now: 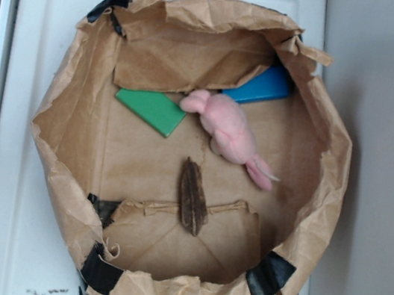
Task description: Grab the wood chip.
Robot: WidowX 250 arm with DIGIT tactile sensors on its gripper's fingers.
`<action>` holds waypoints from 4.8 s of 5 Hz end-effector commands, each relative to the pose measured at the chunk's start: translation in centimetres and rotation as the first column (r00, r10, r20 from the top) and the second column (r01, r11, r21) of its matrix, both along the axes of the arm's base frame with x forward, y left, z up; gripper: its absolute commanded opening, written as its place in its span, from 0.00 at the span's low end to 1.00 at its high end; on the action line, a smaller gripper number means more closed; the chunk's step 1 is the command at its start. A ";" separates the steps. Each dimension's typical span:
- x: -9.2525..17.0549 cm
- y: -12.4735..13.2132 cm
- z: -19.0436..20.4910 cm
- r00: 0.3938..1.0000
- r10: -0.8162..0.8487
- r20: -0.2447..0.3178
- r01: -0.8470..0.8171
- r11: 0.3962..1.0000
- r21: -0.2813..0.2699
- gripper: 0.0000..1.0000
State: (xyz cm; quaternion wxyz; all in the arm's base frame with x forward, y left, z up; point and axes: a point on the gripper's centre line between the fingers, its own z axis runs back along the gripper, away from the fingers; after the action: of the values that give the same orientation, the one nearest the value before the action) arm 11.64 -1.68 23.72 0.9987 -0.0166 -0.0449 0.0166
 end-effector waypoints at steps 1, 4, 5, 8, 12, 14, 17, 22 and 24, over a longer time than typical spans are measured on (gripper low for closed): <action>0.0 0.0 0.0 1.000 0.000 0.000 0.000 1.000 0.000 1.00; 10.1 -2.7 1.9 0.989 0.108 0.105 -0.103 0.993 -0.050 1.00; 10.1 -2.7 1.9 0.989 0.108 0.105 -0.103 0.993 -0.050 1.00; 14.4 -2.3 -1.0 0.979 -0.153 0.133 0.157 0.988 -0.016 1.00; 15.6 3.0 -5.9 0.924 -0.382 0.011 0.381 0.923 0.062 1.00; 14.9 2.5 -7.6 0.889 -0.459 0.005 0.457 0.887 0.063 1.00; 15.3 -0.5 -15.9 0.837 -0.538 0.099 0.517 0.837 0.178 1.00; 17.1 -3.4 -19.0 0.862 -0.506 0.028 0.487 0.842 0.233 0.00; 17.0 0.4 -10.9 0.874 -0.485 0.027 0.483 0.874 0.056 0.00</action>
State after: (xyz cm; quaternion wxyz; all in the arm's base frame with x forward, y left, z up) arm 27.92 -1.84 10.78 0.9701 -0.0096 -0.0199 -0.2417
